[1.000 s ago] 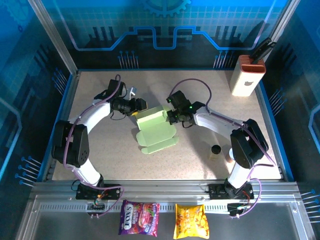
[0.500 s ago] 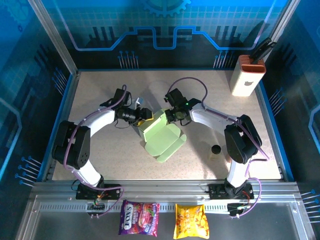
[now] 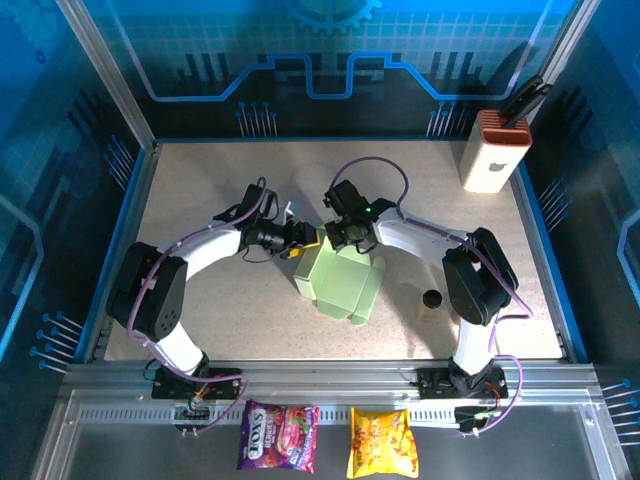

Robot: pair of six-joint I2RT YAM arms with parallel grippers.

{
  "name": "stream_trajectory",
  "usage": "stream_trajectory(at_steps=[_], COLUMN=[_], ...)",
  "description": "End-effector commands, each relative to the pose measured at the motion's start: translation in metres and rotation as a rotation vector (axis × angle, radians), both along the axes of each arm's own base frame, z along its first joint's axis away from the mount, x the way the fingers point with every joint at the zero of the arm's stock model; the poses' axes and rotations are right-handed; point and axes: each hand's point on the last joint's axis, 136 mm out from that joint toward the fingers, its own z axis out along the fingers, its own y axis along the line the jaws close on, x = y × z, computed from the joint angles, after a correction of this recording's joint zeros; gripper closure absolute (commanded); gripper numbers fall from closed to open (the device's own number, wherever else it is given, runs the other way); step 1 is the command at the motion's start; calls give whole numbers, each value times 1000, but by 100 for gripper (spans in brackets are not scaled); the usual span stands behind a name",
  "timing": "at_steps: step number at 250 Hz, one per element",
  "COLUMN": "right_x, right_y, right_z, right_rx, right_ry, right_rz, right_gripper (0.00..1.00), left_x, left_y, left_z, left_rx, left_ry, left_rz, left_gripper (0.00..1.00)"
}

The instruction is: Fold the paper box

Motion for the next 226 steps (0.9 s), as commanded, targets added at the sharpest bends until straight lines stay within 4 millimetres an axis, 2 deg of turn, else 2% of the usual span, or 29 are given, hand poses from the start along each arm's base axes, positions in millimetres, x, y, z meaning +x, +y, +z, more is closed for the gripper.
stream_trajectory(at_steps=[1, 32, 72, 115, 226], right_x=[-1, -2, 2, 3, 10], right_y=[13, 14, 15, 23, 27], right_z=[5, 2, 7, 9, 15], right_rx=[-5, 1, 37, 117, 272], right_ry=[-25, -21, -27, 1, -20], right_rz=[9, 5, -38, -110, -229], right_gripper=[92, 92, 91, 93, 94], left_x=[1, 1, -3, -6, -6], left_y=[1, 3, 1, 2, 1], left_z=[-3, 0, -8, -14, -16], left_rx=[2, 12, 44, 64, 69], left_ry=[-7, -22, -1, 9, 15], left_rz=[46, 56, 37, 36, 31], left_gripper=[46, 46, 54, 56, 60])
